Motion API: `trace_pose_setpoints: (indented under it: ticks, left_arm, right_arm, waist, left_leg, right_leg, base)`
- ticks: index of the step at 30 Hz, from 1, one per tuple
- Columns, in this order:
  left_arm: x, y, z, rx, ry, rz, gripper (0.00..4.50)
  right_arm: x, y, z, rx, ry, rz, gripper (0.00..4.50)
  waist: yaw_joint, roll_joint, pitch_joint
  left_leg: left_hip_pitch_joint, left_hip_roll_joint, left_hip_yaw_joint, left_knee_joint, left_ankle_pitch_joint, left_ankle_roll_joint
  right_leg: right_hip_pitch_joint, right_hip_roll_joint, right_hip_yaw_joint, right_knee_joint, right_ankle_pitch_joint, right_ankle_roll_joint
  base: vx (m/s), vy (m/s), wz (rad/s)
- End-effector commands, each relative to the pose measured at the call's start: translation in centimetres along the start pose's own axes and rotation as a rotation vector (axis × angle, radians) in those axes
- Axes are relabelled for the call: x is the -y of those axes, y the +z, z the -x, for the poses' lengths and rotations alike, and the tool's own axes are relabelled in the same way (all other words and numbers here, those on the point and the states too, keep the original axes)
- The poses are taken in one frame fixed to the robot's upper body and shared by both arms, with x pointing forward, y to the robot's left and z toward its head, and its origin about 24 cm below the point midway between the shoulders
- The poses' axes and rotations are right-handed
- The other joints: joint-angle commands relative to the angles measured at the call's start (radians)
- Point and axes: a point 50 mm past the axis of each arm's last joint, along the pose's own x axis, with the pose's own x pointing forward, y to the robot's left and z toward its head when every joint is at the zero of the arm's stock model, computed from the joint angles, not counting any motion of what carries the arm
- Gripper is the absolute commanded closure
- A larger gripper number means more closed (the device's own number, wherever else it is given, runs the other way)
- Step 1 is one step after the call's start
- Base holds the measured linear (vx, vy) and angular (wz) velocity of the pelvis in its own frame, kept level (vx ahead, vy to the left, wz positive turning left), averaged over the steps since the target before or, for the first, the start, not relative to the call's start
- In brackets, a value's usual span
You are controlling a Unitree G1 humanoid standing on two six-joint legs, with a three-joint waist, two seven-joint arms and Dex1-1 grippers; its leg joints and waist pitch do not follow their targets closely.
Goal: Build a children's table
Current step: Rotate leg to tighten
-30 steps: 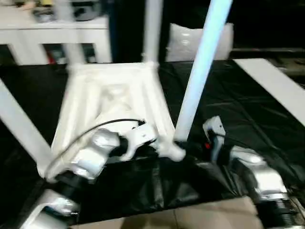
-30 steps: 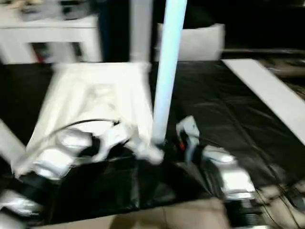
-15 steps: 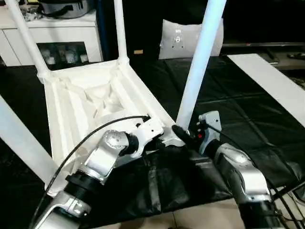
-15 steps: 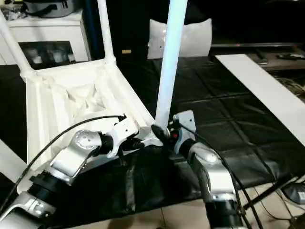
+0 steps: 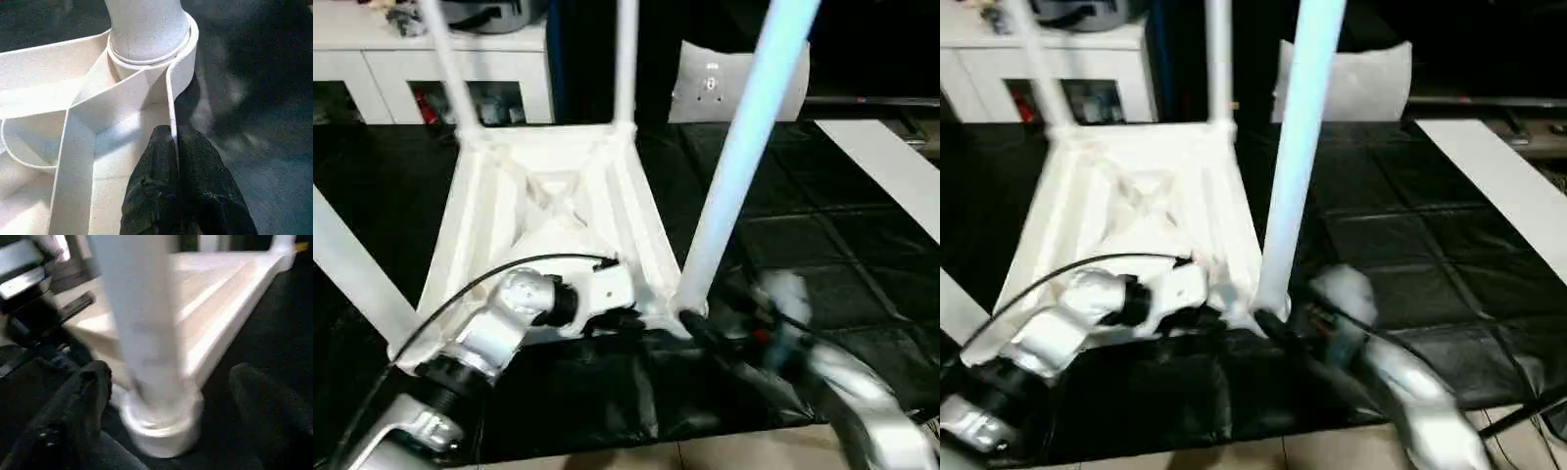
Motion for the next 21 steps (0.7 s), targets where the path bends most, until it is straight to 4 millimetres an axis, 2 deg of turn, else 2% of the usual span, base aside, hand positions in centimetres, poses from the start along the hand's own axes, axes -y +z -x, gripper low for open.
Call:
trace_pose_setpoints:
  ticks: [1,3,4,6,10,11,12,13,14,15,16,17,18,19,20,21]
  left_arm:
    - [0.4,0.7,-0.3,0.018,-0.063,-0.073,4.50]
    - [0.4,0.5,-0.2,0.013,-0.048,-0.069,4.50]
    - [0.3,0.4,-0.1,0.012,-0.029,-0.063,4.50]
    - [-0.2,0.4,-0.1,0.032,0.043,-0.055,4.50]
    - [-0.5,1.3,0.4,0.149,0.116,0.024,4.50]
    - [-0.3,2.0,0.8,0.232,0.127,0.062,4.23]
    - [-0.1,2.6,1.1,0.298,0.140,0.091,3.97]
    - [-0.1,2.7,1.2,0.309,0.143,0.093,3.97]
    - [0.0,3.1,1.5,0.359,0.161,0.112,3.93]
    - [0.1,3.4,1.9,0.410,0.200,0.137,3.67]
    - [0.2,3.5,2.3,0.451,0.250,0.176,3.67]
    - [0.3,3.5,2.4,0.466,0.272,0.193,3.53]
    - [0.7,3.3,2.7,0.476,0.318,0.227,3.51]
    - [0.9,3.1,2.8,0.477,0.345,0.246,3.42]
    - [1.4,2.8,3.1,0.476,0.381,0.283,3.42]
    - [1.9,2.5,3.3,0.471,0.412,0.305,3.29]
  right_arm:
    - [0.4,1.4,0.7,0.089,-0.062,0.011,0.04]
    - [0.4,1.6,1.0,0.115,-0.091,0.000,0.04]
    - [0.4,1.7,1.1,0.131,-0.104,-0.007,0.04]
    - [0.1,1.8,1.2,0.142,-0.125,-0.004,0.04]
    - [-0.4,1.5,0.7,0.113,-0.134,-0.035,0.04]
    - [-0.5,1.5,0.5,0.113,-0.156,-0.034,0.01]
    - [-0.4,1.5,0.2,0.112,-0.191,-0.039,0.00]
    - [-0.4,1.5,0.2,0.112,-0.198,-0.041,0.00]
    - [-0.3,1.4,0.0,0.107,-0.234,-0.055,0.00]
    - [-0.3,1.4,-0.3,0.105,-0.260,-0.062,0.00]
    - [-0.4,1.4,-0.5,0.108,-0.279,-0.066,0.00]
    - [-0.5,1.4,-0.5,0.110,-0.286,-0.067,0.00]
    - [-0.9,1.4,-0.6,0.106,-0.287,-0.069,0.00]
    - [-1.1,1.4,-0.6,0.102,-0.287,-0.071,0.00]
    - [-1.5,1.4,-0.6,0.068,-0.271,-0.037,0.00]
    - [-1.9,1.4,-0.5,0.045,-0.257,-0.019,0.00]
  waist:
    - [-0.001,-0.010,-0.052]
    - [0.001,-0.009,-0.052]
    - [0.001,-0.008,-0.053]
    - [0.002,-0.011,-0.052]
    - [0.001,-0.013,-0.051]
    - [-0.001,-0.016,-0.052]
    - [-0.006,-0.019,-0.049]
    - [-0.007,-0.016,-0.053]
    - [-0.004,-0.010,-0.054]
    - [-0.006,-0.016,-0.054]
    - [-0.008,-0.014,-0.051]
    - [-0.011,-0.015,-0.049]
    - [-0.013,-0.016,-0.049]
    - [-0.015,-0.017,-0.049]
    - [-0.017,-0.012,-0.050]
    - [-0.019,-0.016,-0.047]
  left_leg:
    - [0.003,0.026,-0.008,-0.076,-0.242,0.053]
    - [0.006,0.029,-0.009,-0.076,-0.237,0.049]
    - [0.003,0.030,-0.009,-0.078,-0.232,0.047]
    - [0.001,0.031,-0.009,-0.079,-0.229,0.046]
    - [-0.003,0.027,-0.010,-0.079,-0.239,0.043]
    - [-0.003,0.028,-0.010,-0.079,-0.236,0.038]
    - [-0.009,0.025,-0.011,-0.079,-0.230,0.040]
    - [-0.009,0.027,-0.012,-0.077,-0.223,0.035]
    - [-0.001,0.032,-0.010,-0.077,-0.221,0.032]
    - [0.001,0.033,-0.008,-0.077,-0.221,0.036]
    - [-0.007,0.035,-0.011,-0.082,-0.221,0.033]
    - [-0.005,0.037,-0.010,-0.083,-0.243,0.029]
    - [-0.004,0.032,-0.009,-0.081,-0.260,0.027]
    - [-0.008,0.033,-0.011,-0.083,-0.257,0.023]
    - [-0.006,0.033,-0.011,-0.081,-0.254,0.019]
    - [-0.008,0.030,-0.009,-0.082,-0.253,0.025]
  right_leg:
    - [0.045,-0.066,0.054,-0.097,-0.529,-0.048]
    - [0.042,-0.065,0.054,-0.097,-0.528,-0.043]
    - [0.043,-0.064,0.054,-0.095,-0.510,-0.046]
    - [0.043,-0.064,0.054,-0.091,-0.486,-0.051]
    - [0.046,-0.066,0.052,-0.096,-0.527,-0.036]
    - [0.047,-0.068,0.053,-0.093,-0.529,-0.037]
    - [0.047,-0.069,0.051,-0.093,-0.549,-0.037]
    - [0.049,-0.072,0.052,-0.088,-0.538,-0.047]
    - [0.041,-0.071,0.054,-0.091,-0.514,-0.069]
    - [0.039,-0.067,0.055,-0.092,-0.494,-0.077]
    - [0.044,-0.064,0.055,-0.083,-0.454,-0.090]
    - [0.042,-0.063,0.054,-0.084,-0.453,-0.089]
    - [0.043,-0.060,0.053,-0.085,-0.476,-0.072]
    - [0.048,-0.060,0.054,-0.082,-0.472,-0.067]
    - [0.046,-0.058,0.054,-0.085,-0.475,-0.051]
    - [0.046,-0.055,0.054,-0.090,-0.483,-0.043]
  base:
    - [0.000,0.000,0.00]
    - [0.000,0.000,0.00]
    - [0.000,0.000,0.00]
    - [0.000,0.000,0.00]
    - [0.000,0.000,0.00]
    - [0.000,0.000,0.00]
    - [0.000,0.000,0.00]
    - [0.000,0.000,0.00]
    - [0.000,0.000,0.00]
    - [0.000,0.000,0.00]
    - [0.000,0.000,0.00]
    - [0.000,0.000,0.00]
    - [0.000,0.000,0.00]
    - [0.000,0.000,0.00]
    - [0.000,0.000,0.00]
    - [0.000,0.000,0.00]
